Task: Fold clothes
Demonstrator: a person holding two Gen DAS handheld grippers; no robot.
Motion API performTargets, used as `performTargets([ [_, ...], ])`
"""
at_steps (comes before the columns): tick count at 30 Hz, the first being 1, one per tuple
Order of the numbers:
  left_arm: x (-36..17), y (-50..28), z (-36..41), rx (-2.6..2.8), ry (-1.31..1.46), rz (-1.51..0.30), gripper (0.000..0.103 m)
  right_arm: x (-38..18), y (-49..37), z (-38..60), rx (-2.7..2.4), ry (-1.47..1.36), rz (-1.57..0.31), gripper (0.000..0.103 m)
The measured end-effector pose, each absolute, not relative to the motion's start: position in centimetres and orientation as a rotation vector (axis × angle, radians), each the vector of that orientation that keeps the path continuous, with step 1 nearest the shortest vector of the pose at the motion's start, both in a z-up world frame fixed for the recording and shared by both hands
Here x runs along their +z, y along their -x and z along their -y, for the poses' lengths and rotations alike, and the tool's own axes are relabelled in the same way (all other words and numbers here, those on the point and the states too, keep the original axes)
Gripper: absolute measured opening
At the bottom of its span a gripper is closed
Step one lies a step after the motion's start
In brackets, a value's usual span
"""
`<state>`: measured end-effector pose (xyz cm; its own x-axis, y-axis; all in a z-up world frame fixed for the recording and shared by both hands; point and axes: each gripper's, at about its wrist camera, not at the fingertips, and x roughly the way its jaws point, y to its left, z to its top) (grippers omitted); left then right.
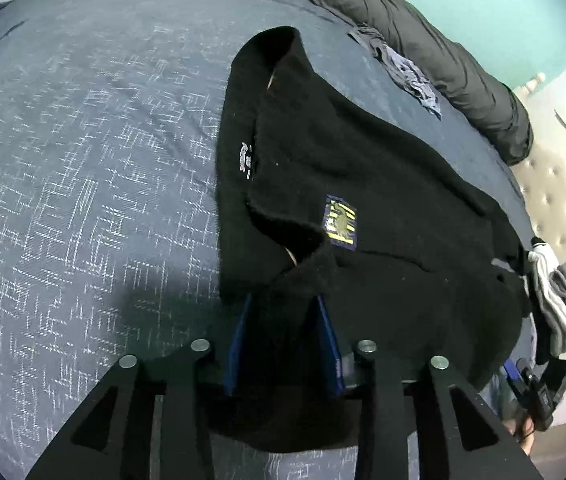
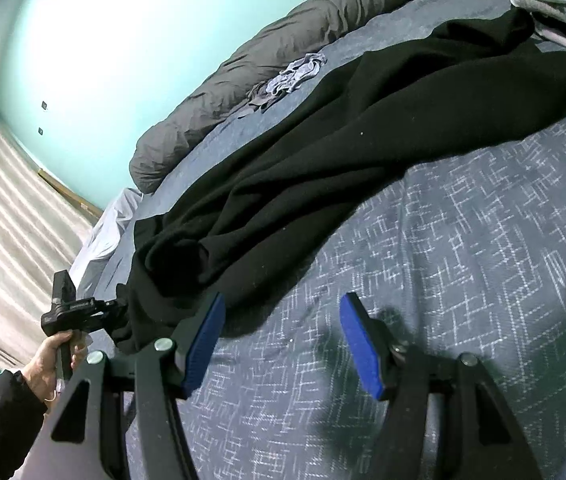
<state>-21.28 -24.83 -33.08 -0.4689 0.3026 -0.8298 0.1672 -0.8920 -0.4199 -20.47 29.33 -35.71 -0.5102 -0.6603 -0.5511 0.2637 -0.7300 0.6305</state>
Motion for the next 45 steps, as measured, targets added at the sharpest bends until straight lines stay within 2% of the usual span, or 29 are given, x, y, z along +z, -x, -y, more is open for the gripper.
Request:
performTargets([
  [6, -33.2, 21.5, 24.5, 2.543, 1.588, 0.667, 0.046, -35.8, 20.8, -28.8, -2.229, -1.104, 0.647, 0.061],
  [9, -33.0, 21.4, 25.3, 2.576, 1.595, 0.671, 0.058, -35.9, 21.0, -28.7, -2.223, -1.104, 0.649, 0.061],
  [11, -33.0, 21.3, 26.1, 2.618, 1.611, 0.674, 0.072, -35.9, 21.0, -28.8, -2.22, -1.105, 0.655, 0.061],
  [14, -33.3, 21.8, 27.1, 2.627, 1.598, 0.738, 0.079, -35.8, 21.0, -29.0, -2.216, -1.099, 0.661, 0.061],
  [22, -34.2, 24.1, 28.0, 2.625, 1.586, 0.795, 0.081, -35.6, 20.9, -28.6, -2.207, -1.093, 0.655, 0.061],
  [24, -34.0, 24.8, 27.2, 2.604, 1.579, 0.771, 0.072, -35.7, 21.1, -28.5, -2.202, -1.097, 0.655, 0.061],
  [25, -33.9, 25.1, 26.8, 2.593, 1.576, 0.757, 0.052, -35.8, 21.1, -28.4, -2.201, -1.099, 0.654, 0.061],
  [26, -34.0, 25.3, 26.4, 2.585, 1.575, 0.75, 0.042, -35.8, 21.1, -28.4, -2.201, -1.101, 0.653, 0.061],
  [27, -34.0, 25.4, 26.1, 2.578, 1.575, 0.744, 0.042, -35.8, 21.2, -28.3, -2.199, -1.101, 0.652, 0.061],
  [32, -33.4, 25.6, 25.2, 2.574, 1.555, 0.685, 0.012, -35.8, 21.2, -28.3, -2.201, -1.097, 0.656, 0.061],
  [35, -31.9, 25.5, 24.3, 2.642, 1.549, 0.549, 0.006, -35.8, 21.2, -28.3, -2.203, -1.097, 0.659, 0.061],
  [39, -29.7, 25.0, 24.6, 2.753, 1.533, 0.429, 0.005, -35.8, 21.2, -28.2, -2.209, -1.094, 0.659, 0.061],
  [45, -26.9, 24.7, 27.5, 2.847, 1.529, 0.428, 0.005, -35.9, 21.1, -28.2, -2.212, -1.091, 0.658, 0.061],
])
